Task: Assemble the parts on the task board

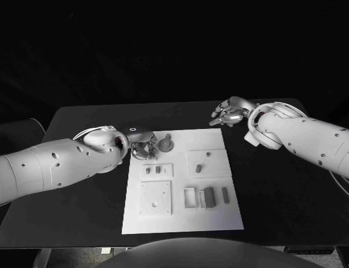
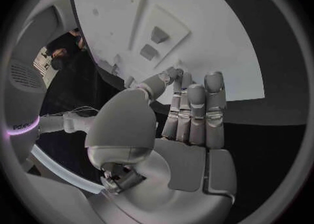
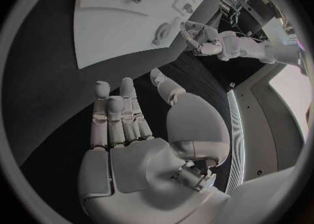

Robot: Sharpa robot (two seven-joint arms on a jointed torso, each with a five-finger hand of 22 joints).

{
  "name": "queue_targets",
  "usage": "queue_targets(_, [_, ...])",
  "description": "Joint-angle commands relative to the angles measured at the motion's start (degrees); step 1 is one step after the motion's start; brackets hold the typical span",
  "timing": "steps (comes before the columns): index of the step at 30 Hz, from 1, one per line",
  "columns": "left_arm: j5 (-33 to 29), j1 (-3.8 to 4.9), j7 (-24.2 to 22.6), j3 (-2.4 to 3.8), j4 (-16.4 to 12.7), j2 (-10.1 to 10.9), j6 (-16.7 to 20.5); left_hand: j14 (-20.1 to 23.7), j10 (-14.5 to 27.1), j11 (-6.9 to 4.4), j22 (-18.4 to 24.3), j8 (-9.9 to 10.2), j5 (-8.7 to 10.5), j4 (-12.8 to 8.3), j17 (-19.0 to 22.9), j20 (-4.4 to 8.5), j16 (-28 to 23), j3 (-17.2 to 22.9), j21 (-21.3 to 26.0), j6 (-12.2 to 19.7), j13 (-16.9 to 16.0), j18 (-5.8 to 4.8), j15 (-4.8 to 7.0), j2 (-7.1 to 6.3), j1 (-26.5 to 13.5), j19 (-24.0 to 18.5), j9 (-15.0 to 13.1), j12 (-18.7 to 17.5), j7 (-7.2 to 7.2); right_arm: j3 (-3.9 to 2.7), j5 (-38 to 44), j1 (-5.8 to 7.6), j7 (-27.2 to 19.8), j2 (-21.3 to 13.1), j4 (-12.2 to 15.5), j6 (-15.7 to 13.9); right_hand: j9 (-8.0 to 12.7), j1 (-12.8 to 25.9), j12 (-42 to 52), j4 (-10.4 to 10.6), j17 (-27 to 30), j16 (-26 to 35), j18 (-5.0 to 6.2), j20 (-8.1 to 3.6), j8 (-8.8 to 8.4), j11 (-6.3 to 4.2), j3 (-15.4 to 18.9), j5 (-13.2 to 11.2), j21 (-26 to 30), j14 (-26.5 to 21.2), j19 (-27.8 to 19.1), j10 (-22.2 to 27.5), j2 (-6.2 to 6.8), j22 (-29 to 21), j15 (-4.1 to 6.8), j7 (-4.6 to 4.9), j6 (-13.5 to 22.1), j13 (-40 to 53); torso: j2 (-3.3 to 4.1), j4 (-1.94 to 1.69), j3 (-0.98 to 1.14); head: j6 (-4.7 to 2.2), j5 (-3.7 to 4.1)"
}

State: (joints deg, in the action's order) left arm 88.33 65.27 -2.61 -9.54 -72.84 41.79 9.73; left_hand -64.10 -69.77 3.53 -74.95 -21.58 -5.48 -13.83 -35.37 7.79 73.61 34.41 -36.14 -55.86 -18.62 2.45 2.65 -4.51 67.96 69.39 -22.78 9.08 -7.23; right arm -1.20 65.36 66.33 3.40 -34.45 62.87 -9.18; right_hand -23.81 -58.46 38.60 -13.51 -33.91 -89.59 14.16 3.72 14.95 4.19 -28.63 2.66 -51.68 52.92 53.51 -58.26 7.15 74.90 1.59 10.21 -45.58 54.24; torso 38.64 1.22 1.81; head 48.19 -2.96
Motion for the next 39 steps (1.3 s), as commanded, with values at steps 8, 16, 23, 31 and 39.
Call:
queue_targets(8, [0.0,0.05,0.2,-0.17,0.3,-0.5,-1.9,0.2,-0.6,0.01,-1.1,-0.1,0.17,-0.4,0.1,0.53,0.1,-0.1,-0.1,-0.5,-0.1,4.71,0.18,-0.29,-0.4,-0.2,-0.1,-0.2,-0.07,-0.01,0.0,-0.02,-0.3,0.0,0.1,0.7,0.0,0.4,0.0,-0.4,0.1,0.2,0.84,-0.08,0.32,-0.11,0.1,0.3,0.3,-0.1,0.1,-0.2,-0.18,0.6,0.32,0.30,0.0,-0.1,0.01,0.01,0.00,0.19,0.00])
queue_targets(16, [0.1,0.05,0.0,-0.23,0.2,-1.0,-1.6,0.2,-0.6,0.03,-1.1,0.0,0.23,-0.5,0.2,0.55,0.1,0.0,-0.1,-0.4,-0.1,4.70,0.17,-0.34,-0.4,-0.2,0.0,-0.3,-0.11,-0.01,0.0,-0.02,-0.3,0.0,0.0,0.7,0.0,0.4,0.0,-0.3,0.1,0.2,0.84,-0.08,0.32,-0.11,0.1,0.3,0.4,-0.1,0.1,-0.3,-0.18,0.6,0.32,0.30,0.0,-0.1,0.00,0.02,0.01,0.19,0.07])
queue_targets(23, [0.1,0.04,-0.1,-0.30,0.3,-1.4,-1.8,0.2,-0.6,0.03,-1.1,0.0,0.24,-0.5,0.2,0.55,0.1,0.1,-0.1,-0.4,-0.1,4.70,0.17,-0.33,-0.3,-0.2,0.0,-0.3,-0.12,-0.01,0.0,-0.02,-0.3,0.1,0.0,0.8,0.0,0.4,0.0,-0.3,0.1,0.2,0.84,-0.07,0.32,-0.11,0.1,0.3,0.4,-0.1,0.1,-0.3,-0.19,0.6,0.32,0.30,0.0,-0.1,0.01,0.03,0.01,0.20,0.10])
queue_targets(31, [0.5,0.04,0.2,-0.58,0.6,-1.6,-2.6,0.2,-0.6,0.03,-1.1,0.1,0.24,-0.4,0.2,0.56,0.1,0.1,-0.1,-0.4,-0.1,4.70,0.17,-0.30,-0.3,-0.2,0.0,-0.3,-0.13,-0.01,0.0,-0.02,-0.3,0.1,0.0,0.8,0.0,0.4,0.0,-0.3,0.1,0.2,0.84,-0.07,0.32,-0.11,0.1,0.3,0.4,-0.1,0.1,-0.3,-0.19,0.6,0.32,0.30,0.0,-0.1,0.00,0.01,0.01,0.12,0.16])
queue_targets(39, [1.9,0.04,0.9,-0.73,0.6,-1.7,-3.0,0.2,-0.8,0.00,-1.1,0.1,0.26,-0.5,0.2,0.56,0.1,0.1,-0.1,-0.4,-0.1,4.68,0.18,-0.32,-0.3,-0.2,0.0,-0.3,-0.15,-0.01,0.0,-0.02,-0.3,0.0,0.0,0.8,0.0,0.4,0.0,-0.3,0.1,0.2,0.84,-0.07,0.32,-0.11,0.1,0.3,0.4,-0.1,0.1,-0.3,-0.19,0.6,0.32,0.30,0.0,-0.1,0.01,0.02,0.01,0.19,0.06])
